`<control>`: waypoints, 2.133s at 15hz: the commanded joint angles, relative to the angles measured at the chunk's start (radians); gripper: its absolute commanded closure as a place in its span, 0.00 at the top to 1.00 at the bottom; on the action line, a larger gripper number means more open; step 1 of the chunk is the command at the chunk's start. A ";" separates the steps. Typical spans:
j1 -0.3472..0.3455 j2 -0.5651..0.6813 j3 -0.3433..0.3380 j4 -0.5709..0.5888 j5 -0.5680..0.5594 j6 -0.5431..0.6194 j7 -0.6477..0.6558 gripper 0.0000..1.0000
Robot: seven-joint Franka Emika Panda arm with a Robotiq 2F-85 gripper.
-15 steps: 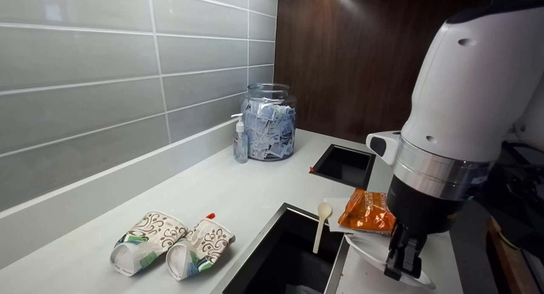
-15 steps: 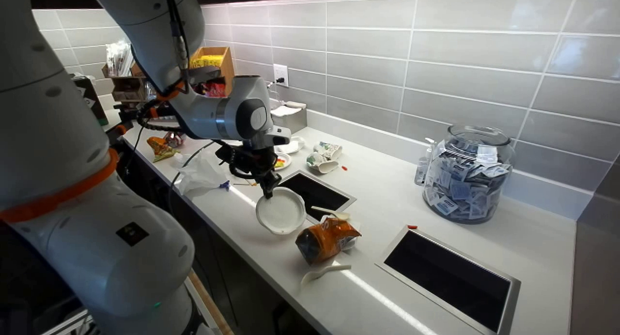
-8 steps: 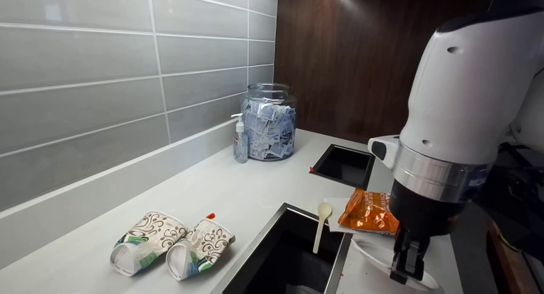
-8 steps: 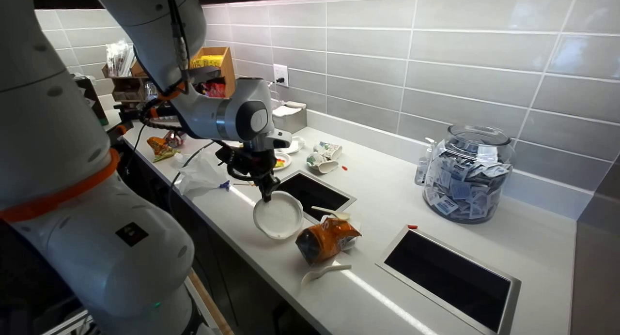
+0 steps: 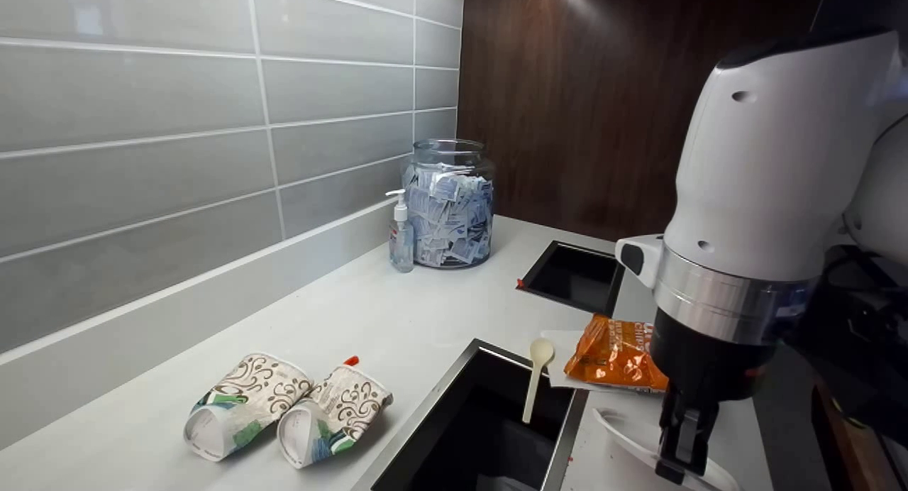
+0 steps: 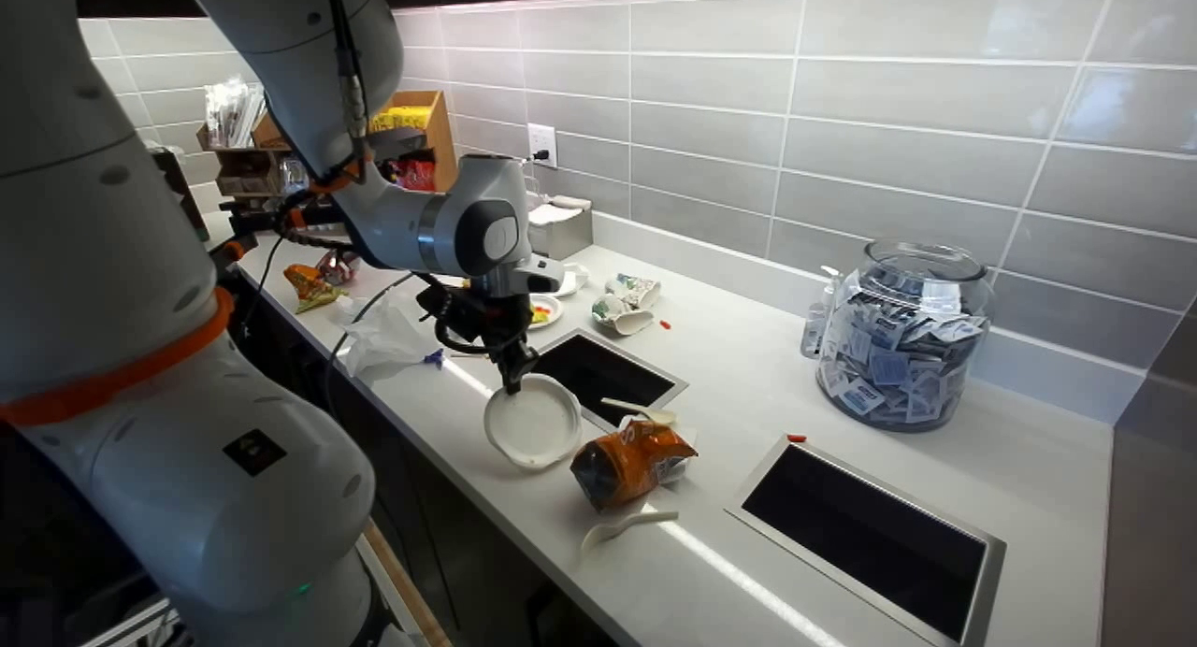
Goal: Pour the contents from the white plate into the left bin
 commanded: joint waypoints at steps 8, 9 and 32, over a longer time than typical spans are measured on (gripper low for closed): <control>-0.007 0.000 0.006 0.005 0.000 0.013 -0.001 0.74; -0.009 -0.003 0.007 0.006 -0.011 0.015 0.007 0.81; -0.032 -0.351 -0.082 -0.031 0.019 -0.069 -0.350 1.00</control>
